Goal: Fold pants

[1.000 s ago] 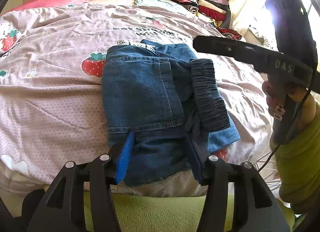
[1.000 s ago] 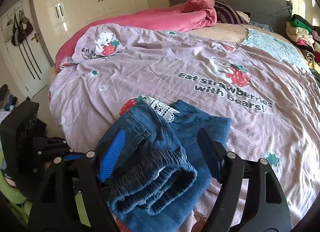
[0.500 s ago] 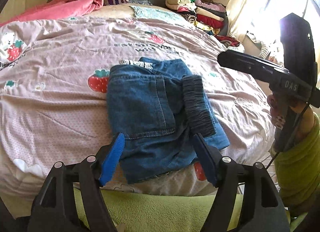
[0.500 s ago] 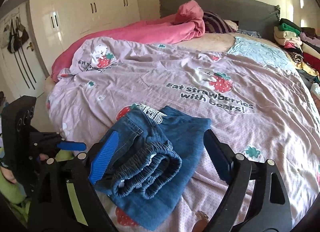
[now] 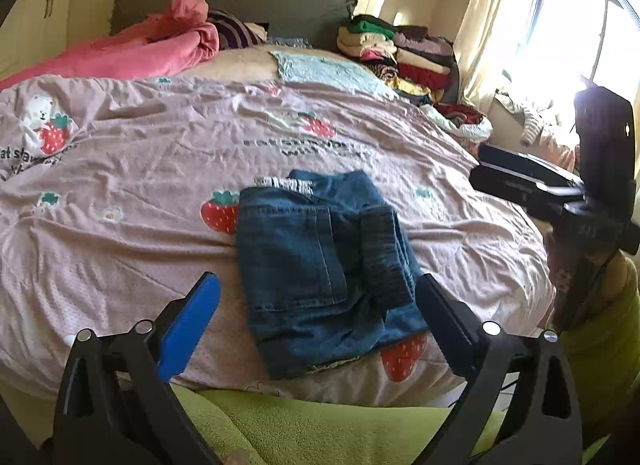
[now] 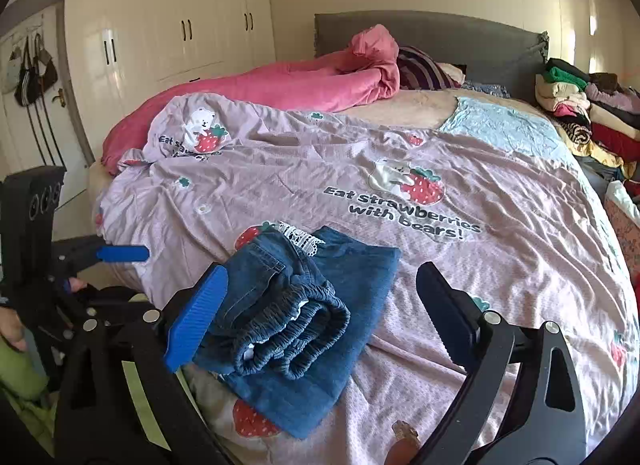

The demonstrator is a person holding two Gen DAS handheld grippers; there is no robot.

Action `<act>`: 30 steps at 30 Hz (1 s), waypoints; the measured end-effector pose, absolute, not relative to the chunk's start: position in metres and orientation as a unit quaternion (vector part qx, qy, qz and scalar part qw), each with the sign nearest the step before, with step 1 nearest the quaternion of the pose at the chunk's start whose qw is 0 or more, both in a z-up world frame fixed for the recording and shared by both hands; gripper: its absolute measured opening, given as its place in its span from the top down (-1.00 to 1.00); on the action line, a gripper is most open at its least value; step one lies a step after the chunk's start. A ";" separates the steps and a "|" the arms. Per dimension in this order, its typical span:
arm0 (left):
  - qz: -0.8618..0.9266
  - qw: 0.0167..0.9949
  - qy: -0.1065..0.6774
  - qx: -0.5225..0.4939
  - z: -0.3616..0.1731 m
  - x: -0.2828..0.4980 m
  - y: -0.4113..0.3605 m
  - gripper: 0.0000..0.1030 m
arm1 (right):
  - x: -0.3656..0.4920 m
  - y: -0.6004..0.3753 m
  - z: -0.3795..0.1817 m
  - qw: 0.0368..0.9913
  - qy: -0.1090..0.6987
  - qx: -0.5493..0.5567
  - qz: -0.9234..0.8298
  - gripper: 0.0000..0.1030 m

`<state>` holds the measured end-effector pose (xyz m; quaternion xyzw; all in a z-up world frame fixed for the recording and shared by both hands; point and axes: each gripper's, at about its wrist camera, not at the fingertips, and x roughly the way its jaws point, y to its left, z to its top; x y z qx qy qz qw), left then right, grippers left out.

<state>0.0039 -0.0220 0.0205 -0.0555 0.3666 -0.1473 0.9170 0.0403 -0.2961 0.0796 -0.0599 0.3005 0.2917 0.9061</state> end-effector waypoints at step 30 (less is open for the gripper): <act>-0.089 0.888 0.444 -0.080 -0.040 0.062 -0.008 -0.91 | 0.078 -0.315 -0.015 0.855 0.444 0.025 0.268 -0.52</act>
